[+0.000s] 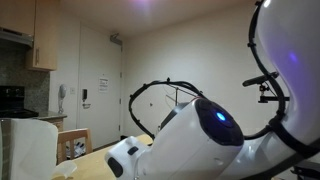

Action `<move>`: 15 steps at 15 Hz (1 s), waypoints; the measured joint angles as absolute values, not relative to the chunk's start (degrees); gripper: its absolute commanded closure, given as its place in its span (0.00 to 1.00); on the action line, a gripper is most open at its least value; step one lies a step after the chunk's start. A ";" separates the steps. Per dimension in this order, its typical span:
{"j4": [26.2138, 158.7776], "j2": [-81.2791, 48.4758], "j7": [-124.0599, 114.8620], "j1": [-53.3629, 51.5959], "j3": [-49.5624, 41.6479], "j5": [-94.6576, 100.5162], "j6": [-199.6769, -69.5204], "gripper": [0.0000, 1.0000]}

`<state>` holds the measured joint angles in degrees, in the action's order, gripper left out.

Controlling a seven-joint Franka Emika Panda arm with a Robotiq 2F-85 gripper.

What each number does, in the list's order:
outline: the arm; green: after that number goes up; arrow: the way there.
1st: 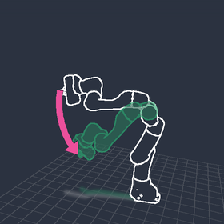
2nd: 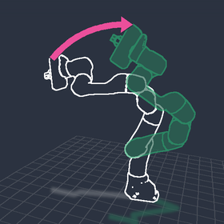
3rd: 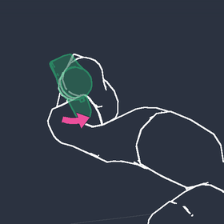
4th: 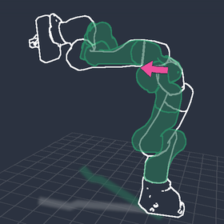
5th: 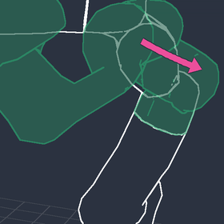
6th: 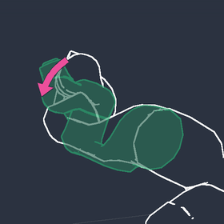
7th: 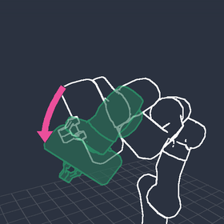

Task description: Pick up the marshmallow from the table and place it in the pack

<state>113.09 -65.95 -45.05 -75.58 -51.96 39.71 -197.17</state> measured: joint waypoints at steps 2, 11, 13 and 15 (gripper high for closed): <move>115.99 -65.94 -45.72 -77.17 -53.06 38.51 -197.19 1.00; 122.77 -65.90 -43.82 -77.53 -53.38 24.61 -194.29 1.00; 124.69 -65.92 -38.04 -77.61 -52.40 13.69 -194.28 0.76; 126.24 -65.94 -32.34 -77.59 -51.12 3.12 -194.28 0.91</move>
<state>126.24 -65.94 -32.34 -77.59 -51.12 3.12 -194.28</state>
